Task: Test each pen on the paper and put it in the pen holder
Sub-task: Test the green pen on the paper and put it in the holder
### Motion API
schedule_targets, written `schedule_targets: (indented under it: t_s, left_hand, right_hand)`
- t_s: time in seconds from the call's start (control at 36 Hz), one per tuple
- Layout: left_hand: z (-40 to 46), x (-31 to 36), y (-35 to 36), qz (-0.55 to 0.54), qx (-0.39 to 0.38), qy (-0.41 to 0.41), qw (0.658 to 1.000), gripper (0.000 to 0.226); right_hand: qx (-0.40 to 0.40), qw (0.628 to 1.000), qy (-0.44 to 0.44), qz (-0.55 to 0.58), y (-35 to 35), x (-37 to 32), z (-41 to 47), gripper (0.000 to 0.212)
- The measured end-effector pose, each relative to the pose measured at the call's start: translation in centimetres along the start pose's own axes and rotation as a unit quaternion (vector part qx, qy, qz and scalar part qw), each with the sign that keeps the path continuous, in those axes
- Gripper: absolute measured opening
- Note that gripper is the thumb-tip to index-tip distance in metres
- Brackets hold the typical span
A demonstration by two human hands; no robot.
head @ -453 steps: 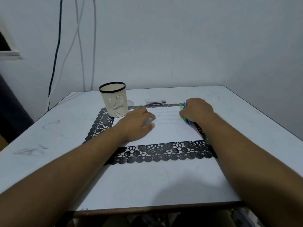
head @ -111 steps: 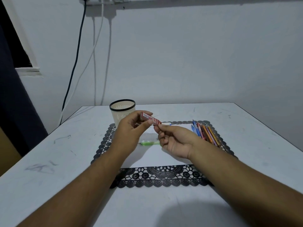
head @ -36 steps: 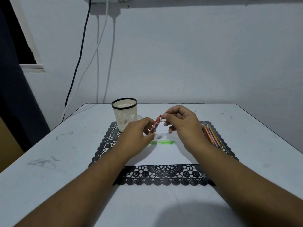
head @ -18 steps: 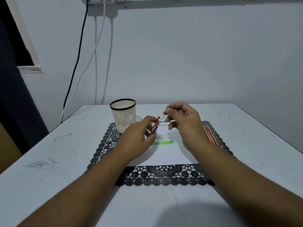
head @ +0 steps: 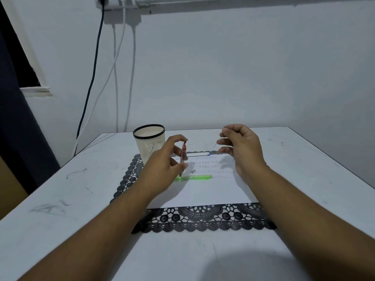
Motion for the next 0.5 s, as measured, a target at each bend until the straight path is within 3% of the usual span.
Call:
schedule_targets:
  t_s: [0.11, 0.31, 0.42, 0.5]
  left_hand:
    - [0.3, 0.1, 0.4, 0.062, -0.010, 0.018, 0.998, 0.047]
    - [3.5, 1.1, 1.8, 0.264, -0.019, 0.049, 0.963, 0.060]
    - [6.5, 1.6, 3.7, 0.387, -0.035, 0.061, 0.920, 0.029]
    - [8.4, 0.7, 5.8, 0.444, -0.073, 0.080, 0.890, 0.022]
  right_hand:
    - [0.018, 1.000, 0.011, 0.009, -0.7, -0.1, 0.3, 0.006]
    - [0.046, 0.999, 0.015, 0.010, -1.9, -0.3, 1.2, 0.004]
    - [0.053, 0.999, 0.011, -0.002, -2.8, -0.4, 1.6, 0.003]
    - [0.052, 0.999, 0.009, -0.010, -3.4, -0.6, 1.9, 0.004]
Point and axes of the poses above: each hand's wrist, its own z-axis towards the middle knuckle, its own y-axis out of the palm, x = y × z, the point moved 8 cm from there along z, towards the middle knuckle, and after that the axes turned 6 degrees about z, right-handed, at the moved point
